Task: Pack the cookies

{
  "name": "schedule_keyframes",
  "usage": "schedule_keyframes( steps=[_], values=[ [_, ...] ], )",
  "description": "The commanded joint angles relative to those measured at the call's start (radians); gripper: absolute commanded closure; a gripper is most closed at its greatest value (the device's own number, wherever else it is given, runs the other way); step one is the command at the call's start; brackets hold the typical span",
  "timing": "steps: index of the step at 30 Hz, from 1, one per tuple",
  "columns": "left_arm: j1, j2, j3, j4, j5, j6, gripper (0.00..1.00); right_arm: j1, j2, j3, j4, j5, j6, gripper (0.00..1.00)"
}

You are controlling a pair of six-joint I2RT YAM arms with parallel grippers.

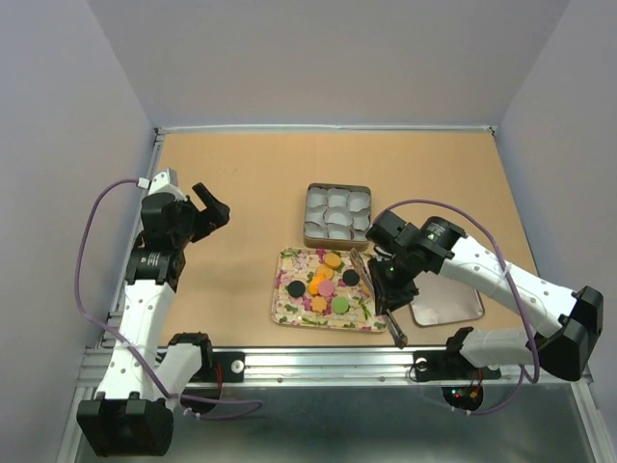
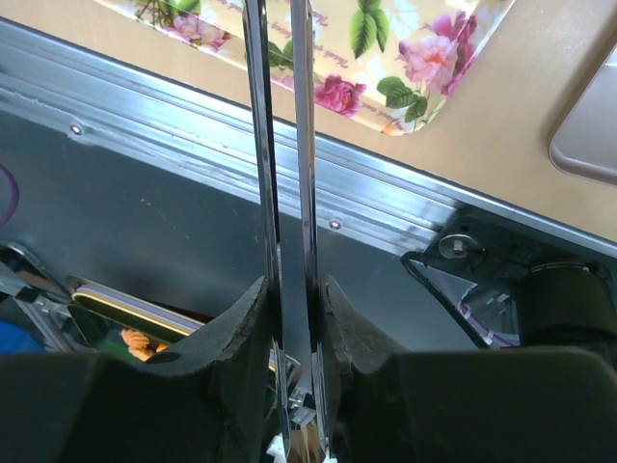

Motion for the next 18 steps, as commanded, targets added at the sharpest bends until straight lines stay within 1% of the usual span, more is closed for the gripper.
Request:
schedule_keyframes(
  steps=[1, 2, 8, 16, 18],
  values=[
    [0.003, -0.057, -0.004, -0.058, 0.025, -0.014, 0.01, 0.003, 0.046, 0.054, 0.016, -0.006, -0.048, 0.71],
    [0.003, -0.068, -0.012, -0.062, 0.023, -0.016, 0.01, 0.003, 0.056, 0.060, 0.010, 0.006, -0.057, 0.68],
    [0.003, -0.131, -0.009, -0.108, 0.017, -0.008, 0.01, 0.003, 0.116, 0.106, -0.024, 0.064, -0.088, 0.62],
    [0.003, -0.123, -0.010, -0.105, 0.008, -0.002, 0.01, 0.001, 0.146, 0.125, -0.035, 0.070, -0.087, 0.60],
    [0.003, -0.122, -0.014, -0.101, 0.009, -0.002, 0.01, 0.004, 0.151, 0.128, -0.046, 0.083, -0.088, 0.58]
  ],
)
